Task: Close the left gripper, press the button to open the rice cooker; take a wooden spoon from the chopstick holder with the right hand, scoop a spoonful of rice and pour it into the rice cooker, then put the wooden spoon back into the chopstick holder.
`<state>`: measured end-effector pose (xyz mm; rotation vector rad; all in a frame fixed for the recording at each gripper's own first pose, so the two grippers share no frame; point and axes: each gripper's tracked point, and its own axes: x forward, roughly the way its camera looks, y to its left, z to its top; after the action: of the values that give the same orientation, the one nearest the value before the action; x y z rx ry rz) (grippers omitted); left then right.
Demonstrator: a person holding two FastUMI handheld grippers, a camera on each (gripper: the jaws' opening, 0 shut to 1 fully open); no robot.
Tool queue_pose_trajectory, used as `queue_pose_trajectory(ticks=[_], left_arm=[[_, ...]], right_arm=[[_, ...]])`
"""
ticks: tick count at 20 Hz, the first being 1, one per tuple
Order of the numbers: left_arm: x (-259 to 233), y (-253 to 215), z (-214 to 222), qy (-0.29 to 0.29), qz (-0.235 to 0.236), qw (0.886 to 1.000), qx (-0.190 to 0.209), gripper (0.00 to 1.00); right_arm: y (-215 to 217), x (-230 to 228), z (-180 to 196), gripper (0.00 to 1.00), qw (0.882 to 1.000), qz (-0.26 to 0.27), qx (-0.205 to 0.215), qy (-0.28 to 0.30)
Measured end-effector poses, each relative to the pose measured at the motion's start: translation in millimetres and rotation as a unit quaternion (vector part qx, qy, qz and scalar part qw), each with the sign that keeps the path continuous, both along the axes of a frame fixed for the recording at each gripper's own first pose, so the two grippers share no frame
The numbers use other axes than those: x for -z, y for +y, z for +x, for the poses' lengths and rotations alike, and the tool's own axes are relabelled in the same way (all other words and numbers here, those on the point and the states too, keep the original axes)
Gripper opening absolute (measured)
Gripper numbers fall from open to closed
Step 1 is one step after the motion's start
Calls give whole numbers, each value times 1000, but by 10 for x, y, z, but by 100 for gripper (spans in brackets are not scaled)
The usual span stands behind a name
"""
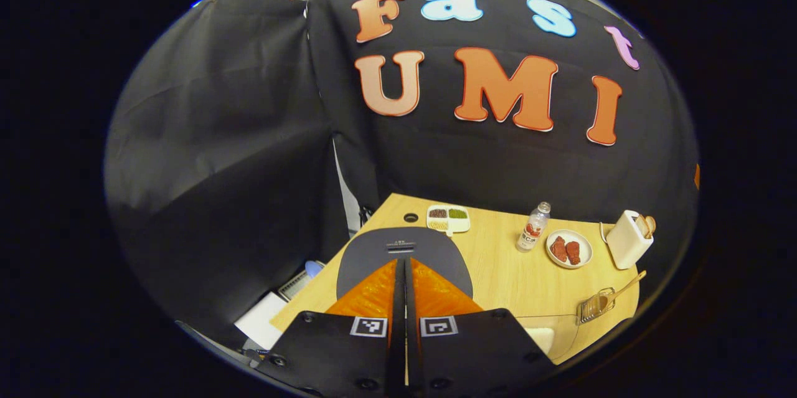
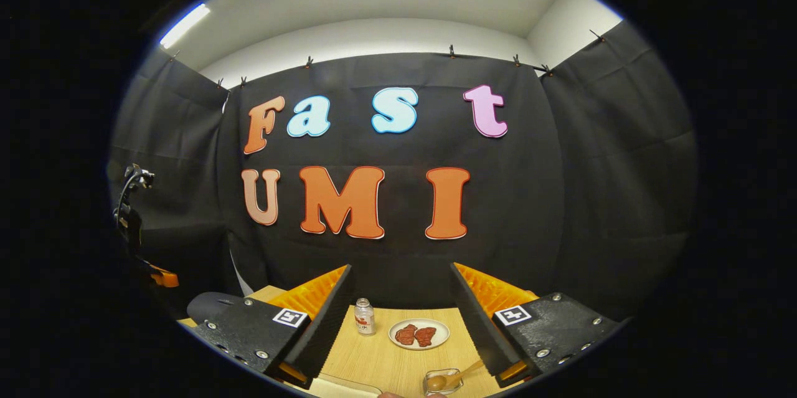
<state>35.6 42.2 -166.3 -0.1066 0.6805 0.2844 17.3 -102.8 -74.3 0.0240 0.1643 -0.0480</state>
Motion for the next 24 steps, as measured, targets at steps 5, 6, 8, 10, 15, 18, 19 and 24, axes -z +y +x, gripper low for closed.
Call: queue_pose_trajectory(ticks=[5, 6, 8, 10, 15, 18, 19, 24], left_arm=[[412, 222, 8, 90, -95, 991, -24, 6], [505, 223, 3, 110, -123, 986, -29, 6], [641, 238, -26, 147, -157, 976, -31, 1], [811, 128, 18, 176, -190, 966, -19, 5], [1230, -154, -21, 245, -243, 938, -16, 6], [1460, -189, -48, 278, -252, 927, -24, 6], [1456, -176, 3, 269, -246, 931, -20, 6], [1537, -188, -19, 269, -211, 940, -11, 6]], right_arm=[[-90, 132, -77, 94, 1000, -18, 9, 20], [-122, 157, -100, 94, 999, -23, 12, 22], [-193, 229, -162, 94, 999, -30, 20, 31], [-268, 315, -203, 94, 998, -36, 29, 42], [-481, 501, -315, 94, 995, -48, 53, 66], [-573, 612, -372, 94, 994, -49, 64, 79], [-605, 671, -392, 95, 993, -50, 66, 85], [-669, 904, -413, 94, 990, -50, 70, 112]])
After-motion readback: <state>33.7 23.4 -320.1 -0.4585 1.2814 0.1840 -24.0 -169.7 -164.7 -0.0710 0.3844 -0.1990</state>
